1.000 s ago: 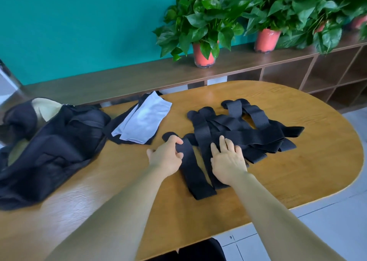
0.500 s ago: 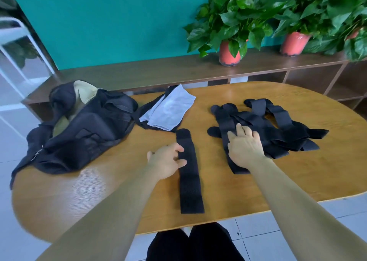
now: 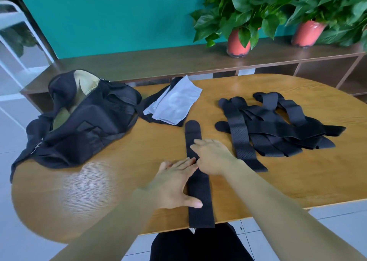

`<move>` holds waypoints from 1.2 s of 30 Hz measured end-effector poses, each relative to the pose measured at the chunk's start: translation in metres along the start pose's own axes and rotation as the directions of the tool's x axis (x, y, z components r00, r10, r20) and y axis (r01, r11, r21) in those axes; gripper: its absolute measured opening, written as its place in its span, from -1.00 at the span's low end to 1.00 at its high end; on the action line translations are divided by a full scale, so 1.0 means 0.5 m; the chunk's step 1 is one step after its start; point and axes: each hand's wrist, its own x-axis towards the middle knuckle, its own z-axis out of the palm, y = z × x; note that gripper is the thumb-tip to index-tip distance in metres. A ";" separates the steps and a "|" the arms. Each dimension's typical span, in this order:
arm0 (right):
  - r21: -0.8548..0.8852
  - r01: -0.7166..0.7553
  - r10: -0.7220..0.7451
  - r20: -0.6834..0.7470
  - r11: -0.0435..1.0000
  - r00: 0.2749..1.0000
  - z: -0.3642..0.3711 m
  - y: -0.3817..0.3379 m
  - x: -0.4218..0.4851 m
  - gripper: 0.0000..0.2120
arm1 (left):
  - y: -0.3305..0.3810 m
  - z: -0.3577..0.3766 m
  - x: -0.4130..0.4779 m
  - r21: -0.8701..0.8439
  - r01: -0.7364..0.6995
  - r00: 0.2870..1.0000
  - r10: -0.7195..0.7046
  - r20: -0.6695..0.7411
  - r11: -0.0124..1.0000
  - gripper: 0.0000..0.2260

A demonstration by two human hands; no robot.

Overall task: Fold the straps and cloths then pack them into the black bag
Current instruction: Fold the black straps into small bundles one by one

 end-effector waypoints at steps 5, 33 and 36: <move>-0.042 -0.083 0.085 0.025 0.996 0.996 0.000 0.026 0.027 -0.50 | -0.018 0.001 0.020 -0.022 -0.047 0.999 0.048 0.026 0.999 -0.07; -0.089 -0.156 0.154 -0.031 0.984 0.988 0.016 0.075 0.084 -0.47 | -0.020 0.036 -0.037 0.097 -0.148 0.981 0.158 -0.116 0.984 -0.39; 0.026 -0.159 0.160 -0.083 0.987 0.984 0.009 0.063 0.064 -0.49 | -0.015 0.036 -0.037 0.114 -0.129 0.985 0.141 -0.103 0.985 -0.36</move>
